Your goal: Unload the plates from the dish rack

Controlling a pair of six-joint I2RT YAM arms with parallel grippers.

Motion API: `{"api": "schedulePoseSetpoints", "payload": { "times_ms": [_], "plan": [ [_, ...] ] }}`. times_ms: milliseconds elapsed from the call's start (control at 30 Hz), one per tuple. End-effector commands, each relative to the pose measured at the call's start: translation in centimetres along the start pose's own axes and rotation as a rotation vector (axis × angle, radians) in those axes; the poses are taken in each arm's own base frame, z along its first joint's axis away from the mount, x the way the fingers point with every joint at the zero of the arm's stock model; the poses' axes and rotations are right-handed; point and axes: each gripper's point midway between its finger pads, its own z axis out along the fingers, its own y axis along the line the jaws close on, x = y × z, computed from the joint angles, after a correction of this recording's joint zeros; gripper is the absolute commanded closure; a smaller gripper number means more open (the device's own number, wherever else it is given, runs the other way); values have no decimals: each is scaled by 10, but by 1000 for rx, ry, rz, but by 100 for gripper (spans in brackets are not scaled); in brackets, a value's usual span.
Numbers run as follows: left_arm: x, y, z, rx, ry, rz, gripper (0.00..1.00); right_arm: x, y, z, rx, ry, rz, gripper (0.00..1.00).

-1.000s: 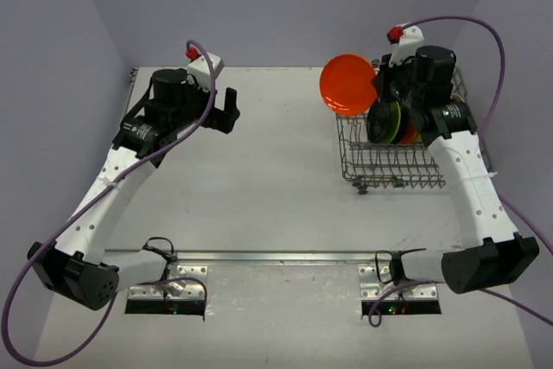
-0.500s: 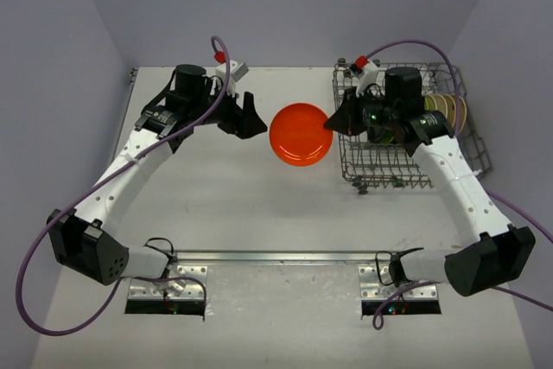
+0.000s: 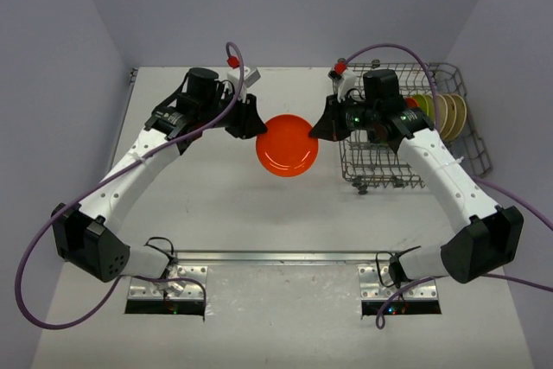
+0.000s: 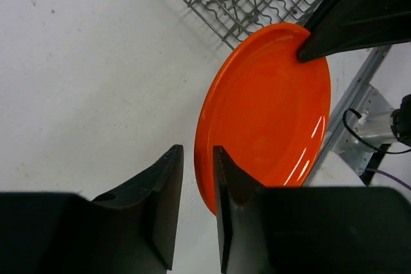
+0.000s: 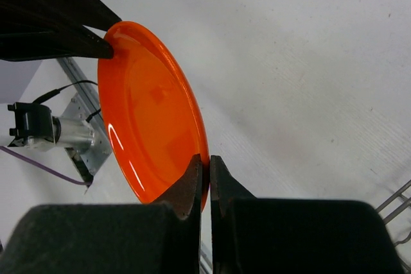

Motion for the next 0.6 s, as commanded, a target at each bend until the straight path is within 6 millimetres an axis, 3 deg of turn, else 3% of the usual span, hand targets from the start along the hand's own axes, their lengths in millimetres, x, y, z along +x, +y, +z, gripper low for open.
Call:
{"api": "schedulePoseSetpoints", "payload": {
  "times_ms": [0, 133, 167, 267, 367, 567],
  "plan": [
    [7, 5, 7, -12, 16, 5, 90, -33, 11, -5, -16, -85, -31, 100],
    [17, 5, 12, 5, 41, -13, 96, -35, 10, -5, -11, -95, -27, 100],
    [19, 6, 13, 2, 43, -16, 93, -35, 11, -5, -16, -95, -26, 100],
    [22, 11, 17, -14, 51, -27, 72, -34, 17, -6, -40, -97, -30, 100],
    [24, 14, 19, -21, 58, -38, 69, -35, 19, -9, -49, -100, -32, 100],
    [29, 10, 20, 2, 67, -42, 81, -34, 18, -9, -43, -105, -37, 100]
  ]
}}
